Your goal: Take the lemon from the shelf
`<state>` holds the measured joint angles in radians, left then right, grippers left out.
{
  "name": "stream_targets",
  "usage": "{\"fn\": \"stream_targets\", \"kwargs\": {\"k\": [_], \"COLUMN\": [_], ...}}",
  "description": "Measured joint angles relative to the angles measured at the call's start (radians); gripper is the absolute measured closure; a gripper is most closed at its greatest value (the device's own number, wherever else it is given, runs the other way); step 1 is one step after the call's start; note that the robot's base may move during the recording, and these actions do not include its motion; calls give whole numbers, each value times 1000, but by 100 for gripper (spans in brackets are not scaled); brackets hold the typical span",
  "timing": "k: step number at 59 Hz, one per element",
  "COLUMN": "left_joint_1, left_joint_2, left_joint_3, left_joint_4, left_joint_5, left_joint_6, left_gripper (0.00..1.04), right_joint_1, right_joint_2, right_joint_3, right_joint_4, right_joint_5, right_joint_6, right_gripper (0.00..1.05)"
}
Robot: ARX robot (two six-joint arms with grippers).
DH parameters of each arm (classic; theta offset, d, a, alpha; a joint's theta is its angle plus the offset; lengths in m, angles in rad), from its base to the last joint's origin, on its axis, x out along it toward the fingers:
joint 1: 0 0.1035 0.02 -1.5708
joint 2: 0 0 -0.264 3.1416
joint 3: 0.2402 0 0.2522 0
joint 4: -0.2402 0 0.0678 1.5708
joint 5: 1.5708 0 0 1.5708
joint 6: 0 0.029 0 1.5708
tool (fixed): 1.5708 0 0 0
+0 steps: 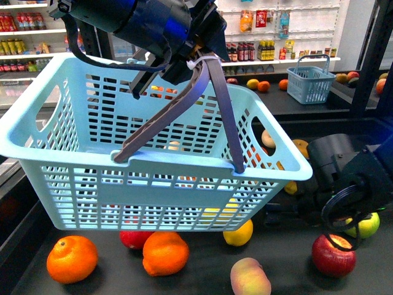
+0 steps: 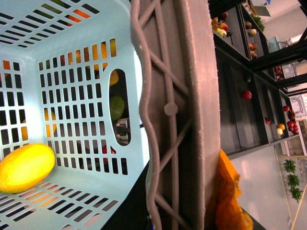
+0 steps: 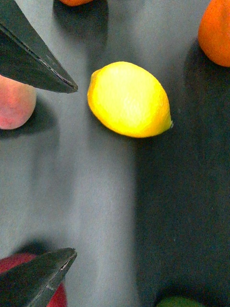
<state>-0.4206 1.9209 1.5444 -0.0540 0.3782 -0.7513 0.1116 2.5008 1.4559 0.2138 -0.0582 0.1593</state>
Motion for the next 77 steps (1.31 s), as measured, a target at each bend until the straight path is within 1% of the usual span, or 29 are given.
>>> {"fn": "stream_targets", "kwargs": {"k": [17,24,33,40,51,66,77], "left_joint_1": [3,8,11,17,17,17,16], "left_joint_2": [0,0,0,0,0,0,0], "left_joint_3": [0,0,0,2,11,11,11], "left_joint_4": [0,0,0,0,1,1,1], "left_joint_5": [-14,-24,-38,-42,-34,-23,-11], "left_joint_6": [4,16,29,36,36,26,16], "left_gripper": [91,91,91,92,94,96,96], "right_joint_1": [49,64,82,108,140,159,159], "right_joint_2": [153,248,335,434,566,672,708], "right_joint_3": [244,406,559,749,1014,1218,1284], "right_joint_4": [-100,-167,-241,-351,-540,-679,-739], "right_joint_5": [51,68,73,77,108,126,144], "right_joint_6": [59,103,146,187,208,210,195], "right_gripper": [7,7,7,7,7,7,7]}}
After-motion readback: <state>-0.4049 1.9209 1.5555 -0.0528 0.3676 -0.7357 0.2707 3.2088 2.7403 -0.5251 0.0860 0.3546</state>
